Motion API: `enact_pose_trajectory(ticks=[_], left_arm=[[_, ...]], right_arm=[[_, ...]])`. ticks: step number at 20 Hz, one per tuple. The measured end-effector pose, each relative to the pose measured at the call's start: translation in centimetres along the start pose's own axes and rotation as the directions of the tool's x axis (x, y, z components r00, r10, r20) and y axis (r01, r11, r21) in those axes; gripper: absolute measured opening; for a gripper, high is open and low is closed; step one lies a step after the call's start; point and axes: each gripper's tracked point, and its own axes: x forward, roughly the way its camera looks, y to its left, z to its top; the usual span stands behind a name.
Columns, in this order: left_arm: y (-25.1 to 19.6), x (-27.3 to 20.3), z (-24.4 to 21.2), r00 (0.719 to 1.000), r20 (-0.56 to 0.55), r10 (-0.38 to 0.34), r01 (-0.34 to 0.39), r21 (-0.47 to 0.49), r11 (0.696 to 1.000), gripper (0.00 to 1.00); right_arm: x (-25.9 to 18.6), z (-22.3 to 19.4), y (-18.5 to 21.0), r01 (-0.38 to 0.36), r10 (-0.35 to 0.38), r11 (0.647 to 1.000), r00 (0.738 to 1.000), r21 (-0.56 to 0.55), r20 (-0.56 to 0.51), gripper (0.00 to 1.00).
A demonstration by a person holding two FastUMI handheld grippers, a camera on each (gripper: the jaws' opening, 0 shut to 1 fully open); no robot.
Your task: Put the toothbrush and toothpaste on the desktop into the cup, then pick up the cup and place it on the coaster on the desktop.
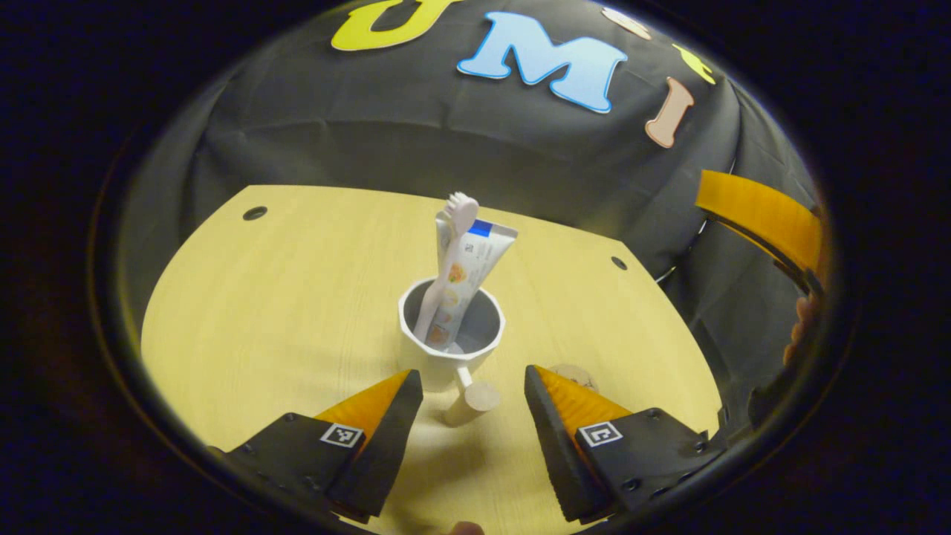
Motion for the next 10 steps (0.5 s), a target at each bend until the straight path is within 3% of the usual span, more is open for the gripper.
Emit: enact_pose_trajectory(ticks=[2, 3, 5, 6, 7, 8, 10], left_arm=[[0.3, 0.9, -0.4, 0.998, -0.050, 0.029, -0.028, 0.010, 1.000, 0.90], [0.5, 1.2, -0.6, 0.997, -0.073, 0.037, -0.036, 0.011, 0.999, 0.94], [1.2, 2.2, -1.1, 0.991, -0.118, 0.066, -0.063, 0.023, 0.998, 0.90], [1.6, 2.5, -1.2, 0.987, -0.133, 0.084, -0.081, 0.032, 0.996, 0.94], [1.6, 2.9, -1.2, 0.984, -0.150, 0.096, -0.092, 0.037, 0.995, 0.90], [1.9, 3.1, -1.3, 0.980, -0.166, 0.108, -0.104, 0.037, 0.994, 0.94], [2.4, 3.5, -1.8, 0.971, -0.199, 0.131, -0.128, 0.027, 0.991, 0.90]], right_arm=[[-1.0, -0.5, -0.7, 0.012, -0.011, 1.000, 1.000, 0.015, -0.019, 0.76], [-1.5, -1.0, -1.0, 0.011, -0.010, 0.999, 0.999, 0.031, -0.036, 0.76], [-2.6, -2.4, -1.7, 0.016, -0.011, 0.998, 0.997, 0.062, -0.075, 0.76], [-2.9, -2.9, -2.2, 0.025, -0.019, 0.997, 0.996, 0.068, -0.088, 0.77], [-3.3, -3.6, -2.8, 0.039, -0.031, 0.997, 0.994, 0.073, -0.105, 0.76], [-3.6, -4.2, -3.4, 0.052, -0.042, 0.995, 0.992, 0.081, -0.120, 0.77], [-4.3, -5.0, -4.5, 0.076, -0.062, 0.992, 0.989, 0.097, -0.136, 0.77]])
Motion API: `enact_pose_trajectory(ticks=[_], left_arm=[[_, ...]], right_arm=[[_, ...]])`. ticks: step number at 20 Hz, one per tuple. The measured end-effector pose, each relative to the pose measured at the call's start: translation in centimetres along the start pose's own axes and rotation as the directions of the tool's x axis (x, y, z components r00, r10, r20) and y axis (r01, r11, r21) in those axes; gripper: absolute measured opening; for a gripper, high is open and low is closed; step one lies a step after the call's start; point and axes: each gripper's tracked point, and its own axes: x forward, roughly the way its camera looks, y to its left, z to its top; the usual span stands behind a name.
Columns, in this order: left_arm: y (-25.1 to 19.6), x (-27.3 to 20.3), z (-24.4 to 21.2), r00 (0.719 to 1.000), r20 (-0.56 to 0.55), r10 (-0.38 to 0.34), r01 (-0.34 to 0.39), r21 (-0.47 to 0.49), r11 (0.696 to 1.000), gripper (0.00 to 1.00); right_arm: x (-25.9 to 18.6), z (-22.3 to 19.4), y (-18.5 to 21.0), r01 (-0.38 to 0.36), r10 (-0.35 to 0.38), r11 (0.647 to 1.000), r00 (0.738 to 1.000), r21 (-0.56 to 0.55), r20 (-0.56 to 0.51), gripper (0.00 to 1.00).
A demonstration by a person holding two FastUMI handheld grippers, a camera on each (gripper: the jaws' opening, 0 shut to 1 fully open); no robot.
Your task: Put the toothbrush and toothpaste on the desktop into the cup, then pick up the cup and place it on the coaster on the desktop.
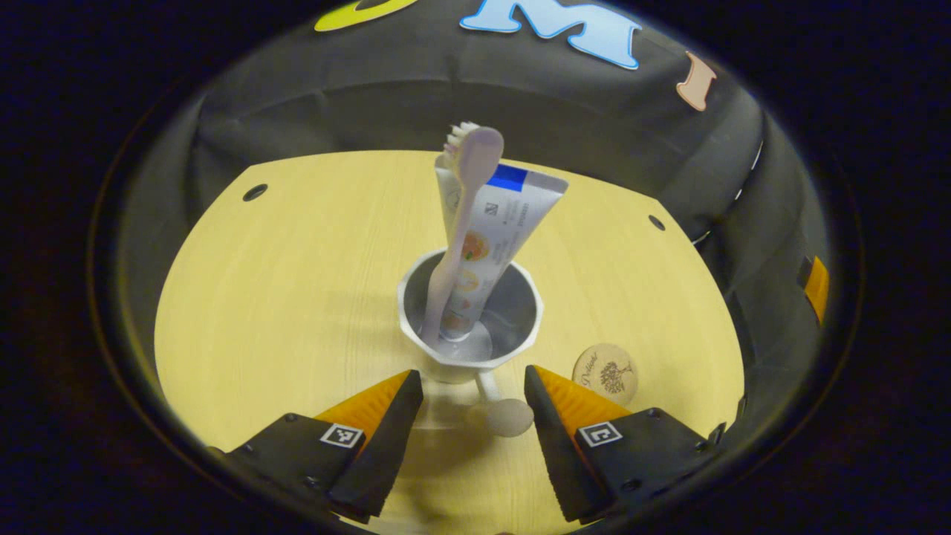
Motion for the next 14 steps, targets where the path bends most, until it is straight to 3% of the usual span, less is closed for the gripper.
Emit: enact_pose_trajectory(ticks=[1, 3, 6, 9, 11, 12, 14], left_arm=[[0.2, 0.1, 0.0, 1.000, -0.018, 0.013, -0.014, -0.007, 1.000, 0.94], [0.4, 0.7, 0.0, 0.999, -0.038, 0.028, -0.029, -0.015, 0.999, 0.94], [0.2, 0.7, -0.1, 0.998, -0.050, 0.049, -0.049, -0.006, 0.999, 0.77], [0.5, 1.1, 0.0, 0.995, -0.058, 0.079, -0.077, 0.028, 0.997, 0.71], [0.4, 1.2, -0.1, 0.994, -0.066, 0.086, -0.085, 0.020, 0.996, 0.58], [0.6, 1.3, -0.2, 0.993, -0.072, 0.089, -0.087, 0.018, 0.996, 0.38], [0.6, 1.2, -0.2, 0.992, -0.068, 0.103, -0.102, 0.019, 0.995, 0.37]], right_arm=[[0.0, -0.5, -0.7, 0.012, -0.012, 1.000, 1.000, 0.006, -0.008, 0.77], [-0.2, -1.3, -1.8, 0.030, -0.029, 0.999, 0.999, 0.018, -0.027, 0.77], [-0.5, -2.0, -2.5, 0.040, -0.039, 0.998, 0.998, 0.037, -0.046, 0.77], [-0.8, -2.5, -3.0, 0.042, -0.039, 0.998, 0.998, 0.046, -0.055, 0.76], [-0.8, -2.7, -3.1, 0.039, -0.036, 0.998, 0.997, 0.049, -0.062, 0.77], [-0.8, -2.8, -3.1, 0.037, -0.034, 0.998, 0.997, 0.049, -0.064, 0.77], [-0.8, -2.9, -3.1, 0.035, -0.031, 0.998, 0.997, 0.050, -0.065, 0.77]])
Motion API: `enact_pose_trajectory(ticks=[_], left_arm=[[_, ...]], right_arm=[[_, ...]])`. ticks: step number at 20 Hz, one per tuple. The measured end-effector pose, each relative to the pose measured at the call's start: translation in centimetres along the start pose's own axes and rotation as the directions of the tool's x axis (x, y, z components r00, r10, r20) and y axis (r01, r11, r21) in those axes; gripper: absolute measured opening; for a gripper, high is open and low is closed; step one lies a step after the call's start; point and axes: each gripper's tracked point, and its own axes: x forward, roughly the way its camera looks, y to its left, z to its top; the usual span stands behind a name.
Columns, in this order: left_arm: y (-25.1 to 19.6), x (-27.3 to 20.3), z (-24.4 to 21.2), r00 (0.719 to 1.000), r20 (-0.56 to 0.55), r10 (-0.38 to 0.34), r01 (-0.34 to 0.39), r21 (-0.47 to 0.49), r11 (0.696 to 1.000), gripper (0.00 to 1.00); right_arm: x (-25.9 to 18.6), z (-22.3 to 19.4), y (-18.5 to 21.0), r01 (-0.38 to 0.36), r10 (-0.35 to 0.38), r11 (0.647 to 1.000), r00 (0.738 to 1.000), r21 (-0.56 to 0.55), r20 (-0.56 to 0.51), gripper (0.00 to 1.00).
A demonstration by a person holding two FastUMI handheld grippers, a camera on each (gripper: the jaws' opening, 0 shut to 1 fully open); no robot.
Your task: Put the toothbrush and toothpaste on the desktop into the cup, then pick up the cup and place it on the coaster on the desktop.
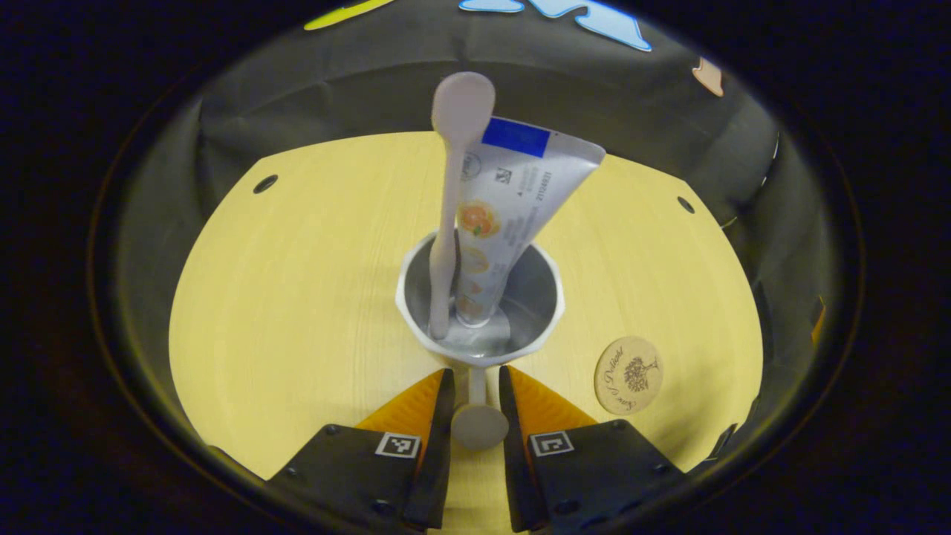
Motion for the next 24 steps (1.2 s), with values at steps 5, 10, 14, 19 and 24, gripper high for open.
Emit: enact_pose_trajectory(ticks=[5, 10, 14, 19, 24], left_arm=[[-0.1, 0.1, -0.1, 1.000, 0.024, 0.007, -0.008, 0.041, 0.999, 0.32], [-0.3, -0.3, 0.0, 0.998, 0.057, -0.010, 0.008, 0.028, 1.000, 0.25], [-1.3, -0.9, -0.1, 0.995, 0.088, -0.035, 0.033, 0.020, 0.999, 0.25], [-3.9, -2.0, -0.1, 0.992, 0.104, -0.077, 0.072, 0.049, 0.996, 0.25], [-7.4, -2.9, -0.9, 0.987, 0.099, -0.123, 0.114, 0.090, 0.989, 0.25]], right_arm=[[0.1, -0.4, -0.1, -0.006, 0.006, 1.000, 1.000, 0.011, -0.009, 0.77], [-0.3, -0.6, -0.5, 0.000, 0.000, 1.000, 1.000, 0.016, -0.011, 0.77], [-0.6, -0.7, -1.0, 0.006, -0.006, 1.000, 1.000, 0.019, -0.012, 0.77], [-1.2, -0.7, -1.2, 0.001, -0.001, 1.000, 1.000, 0.021, -0.013, 0.77], [-2.1, -0.7, -1.8, 0.004, -0.004, 1.000, 1.000, 0.021, -0.002, 0.77]])
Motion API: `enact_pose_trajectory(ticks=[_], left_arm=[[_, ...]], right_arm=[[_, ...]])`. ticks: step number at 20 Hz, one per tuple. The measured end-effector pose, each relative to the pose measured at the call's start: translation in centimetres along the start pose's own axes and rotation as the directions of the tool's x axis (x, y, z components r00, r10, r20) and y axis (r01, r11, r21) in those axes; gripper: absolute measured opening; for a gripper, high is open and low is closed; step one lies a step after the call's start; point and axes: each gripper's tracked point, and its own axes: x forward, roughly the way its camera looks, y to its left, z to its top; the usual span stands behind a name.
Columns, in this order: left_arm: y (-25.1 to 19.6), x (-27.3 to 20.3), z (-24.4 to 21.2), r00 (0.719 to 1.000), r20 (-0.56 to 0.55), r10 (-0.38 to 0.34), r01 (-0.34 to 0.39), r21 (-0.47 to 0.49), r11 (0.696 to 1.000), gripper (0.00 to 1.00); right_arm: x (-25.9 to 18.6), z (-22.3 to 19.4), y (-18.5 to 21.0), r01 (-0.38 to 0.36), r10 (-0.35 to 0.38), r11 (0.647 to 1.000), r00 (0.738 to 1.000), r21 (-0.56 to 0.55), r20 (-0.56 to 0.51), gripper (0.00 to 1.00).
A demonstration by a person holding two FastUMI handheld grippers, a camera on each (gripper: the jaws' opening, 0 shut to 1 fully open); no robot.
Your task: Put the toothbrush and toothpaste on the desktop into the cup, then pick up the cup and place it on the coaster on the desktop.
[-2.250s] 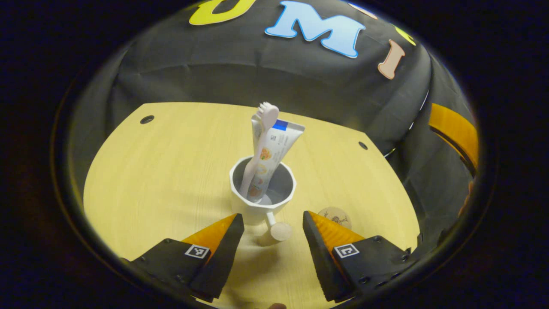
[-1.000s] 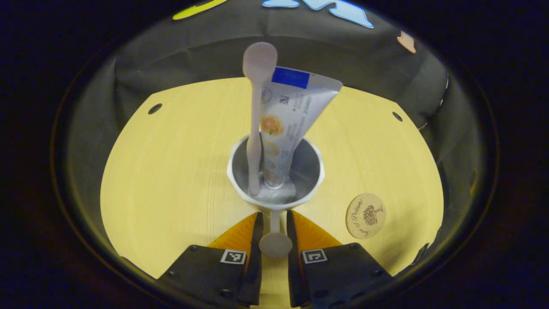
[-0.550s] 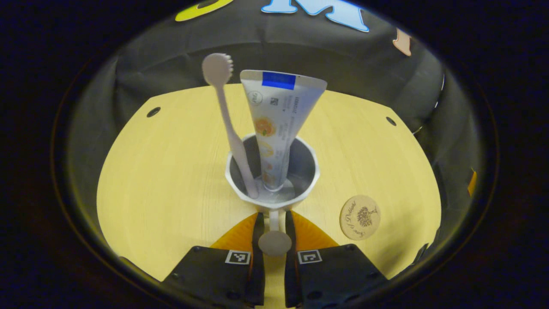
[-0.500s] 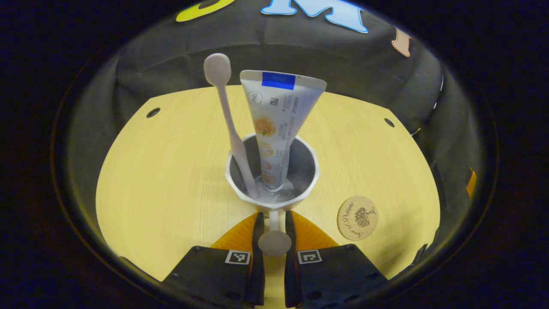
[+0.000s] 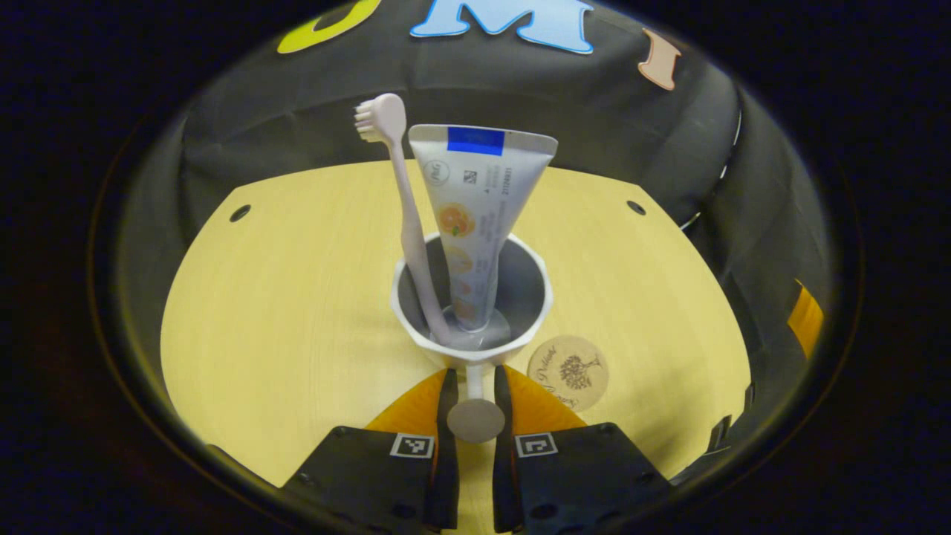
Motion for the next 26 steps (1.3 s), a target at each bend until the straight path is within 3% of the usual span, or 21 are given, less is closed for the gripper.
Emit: enact_pose_trajectory(ticks=[13, 26], left_arm=[[-7.1, -0.1, -3.1, 0.997, -0.051, -0.049, 0.053, 0.073, 0.996, 0.24], [-9.6, 1.3, -4.4, 0.997, -0.073, -0.011, 0.019, 0.115, 0.993, 0.25]], right_arm=[[-2.4, -1.0, -3.4, 0.031, -0.031, 0.999, 1.000, 0.040, 0.004, 0.77], [-3.2, -1.6, -6.1, 0.042, -0.042, 0.998, 0.999, 0.044, -0.001, 0.77]])
